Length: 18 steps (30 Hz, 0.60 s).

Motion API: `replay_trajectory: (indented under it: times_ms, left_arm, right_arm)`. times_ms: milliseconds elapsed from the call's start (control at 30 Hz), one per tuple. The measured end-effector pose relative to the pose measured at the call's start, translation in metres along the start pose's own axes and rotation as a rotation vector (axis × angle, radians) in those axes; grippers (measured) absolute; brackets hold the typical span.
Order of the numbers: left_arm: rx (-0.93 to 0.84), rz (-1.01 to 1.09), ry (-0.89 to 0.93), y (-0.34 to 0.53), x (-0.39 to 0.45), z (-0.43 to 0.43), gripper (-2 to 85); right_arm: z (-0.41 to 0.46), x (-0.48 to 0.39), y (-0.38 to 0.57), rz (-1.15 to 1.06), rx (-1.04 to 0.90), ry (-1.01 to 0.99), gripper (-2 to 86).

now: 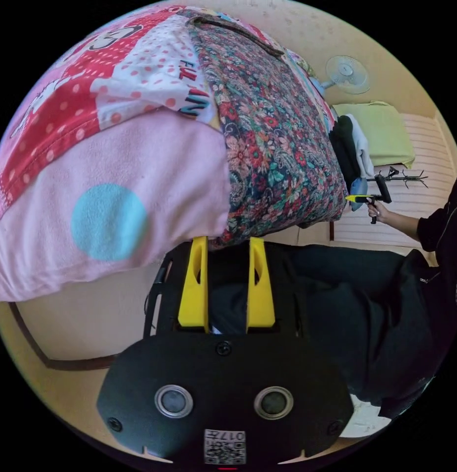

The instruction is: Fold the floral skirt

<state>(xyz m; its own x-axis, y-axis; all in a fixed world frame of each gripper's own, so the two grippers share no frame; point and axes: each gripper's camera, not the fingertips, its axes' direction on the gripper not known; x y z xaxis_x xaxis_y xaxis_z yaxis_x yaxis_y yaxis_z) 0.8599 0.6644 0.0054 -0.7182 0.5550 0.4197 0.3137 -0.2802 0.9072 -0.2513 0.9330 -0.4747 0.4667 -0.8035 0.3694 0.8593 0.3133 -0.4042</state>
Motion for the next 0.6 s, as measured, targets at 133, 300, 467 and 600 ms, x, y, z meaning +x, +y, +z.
replay_trajectory:
  times_ms: [133, 300, 467, 600]
  left_arm:
    - [0.042, -0.024, -0.019, -0.012, -0.002, -0.009, 9.9]
    - [0.059, -0.128, 0.096, -0.036, -0.009, -0.017, 3.6]
    - [-0.006, -0.103, 0.218, -0.057, -0.001, -0.048, 1.8]
    - [0.034, -0.088, 0.422, -0.081, 0.011, -0.109, 1.1]
  right_arm:
    - [-0.009, -0.004, 0.004, 0.01, -0.015, 0.007, 11.6]
    - [-0.015, -0.01, 0.004, 0.024, -0.012, -0.012, 11.3]
    - [-0.028, -0.025, 0.004, 0.001, 0.031, -0.038, 11.2]
    - [-0.037, -0.028, 0.009, 0.009, 0.073, -0.05, 11.6]
